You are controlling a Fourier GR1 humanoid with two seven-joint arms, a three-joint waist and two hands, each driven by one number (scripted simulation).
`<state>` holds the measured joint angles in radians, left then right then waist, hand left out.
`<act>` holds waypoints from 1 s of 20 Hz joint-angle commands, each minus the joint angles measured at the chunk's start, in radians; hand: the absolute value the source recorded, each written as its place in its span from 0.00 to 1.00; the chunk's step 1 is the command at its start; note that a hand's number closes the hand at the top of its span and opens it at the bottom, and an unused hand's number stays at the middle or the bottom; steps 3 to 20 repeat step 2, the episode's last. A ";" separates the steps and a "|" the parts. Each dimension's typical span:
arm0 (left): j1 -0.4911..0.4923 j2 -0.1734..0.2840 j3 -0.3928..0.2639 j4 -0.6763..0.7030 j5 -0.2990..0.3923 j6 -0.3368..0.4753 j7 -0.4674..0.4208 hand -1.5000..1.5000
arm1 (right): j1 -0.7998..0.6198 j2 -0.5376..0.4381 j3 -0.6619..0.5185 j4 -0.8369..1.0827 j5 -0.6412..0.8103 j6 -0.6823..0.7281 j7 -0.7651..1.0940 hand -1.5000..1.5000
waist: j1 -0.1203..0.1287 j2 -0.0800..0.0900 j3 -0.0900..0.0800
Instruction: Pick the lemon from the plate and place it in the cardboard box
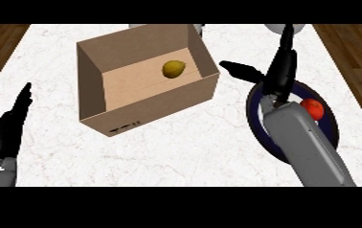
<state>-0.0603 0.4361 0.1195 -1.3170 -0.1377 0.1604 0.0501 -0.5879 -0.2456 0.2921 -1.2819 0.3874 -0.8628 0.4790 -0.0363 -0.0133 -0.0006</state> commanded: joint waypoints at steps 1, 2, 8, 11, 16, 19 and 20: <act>0.005 0.018 0.015 -0.041 0.020 -0.034 0.023 0.50 | 0.197 -0.129 0.031 -0.262 0.009 0.108 0.070 0.00 | 0.002 0.000 0.000; 0.015 0.003 0.004 -0.056 0.000 -0.013 0.013 0.50 | 0.231 -0.123 0.052 -0.319 0.025 0.123 0.117 0.00 | 0.008 0.002 0.000; 0.015 0.003 0.004 -0.056 0.000 -0.013 0.013 0.50 | 0.231 -0.123 0.052 -0.319 0.025 0.123 0.117 0.00 | 0.008 0.002 0.000; 0.015 0.003 0.004 -0.056 0.000 -0.013 0.013 0.50 | 0.231 -0.123 0.052 -0.319 0.025 0.123 0.117 0.00 | 0.008 0.002 0.000; 0.015 0.003 0.004 -0.056 0.000 -0.013 0.013 0.50 | 0.231 -0.123 0.052 -0.319 0.025 0.123 0.117 0.00 | 0.008 0.002 0.000; 0.015 0.003 0.004 -0.056 0.000 -0.013 0.013 0.50 | 0.231 -0.123 0.052 -0.319 0.025 0.123 0.117 0.00 | 0.008 0.002 0.000; 0.015 0.003 0.004 -0.056 0.000 -0.013 0.013 0.50 | 0.231 -0.123 0.052 -0.319 0.025 0.123 0.117 0.00 | 0.008 0.002 0.000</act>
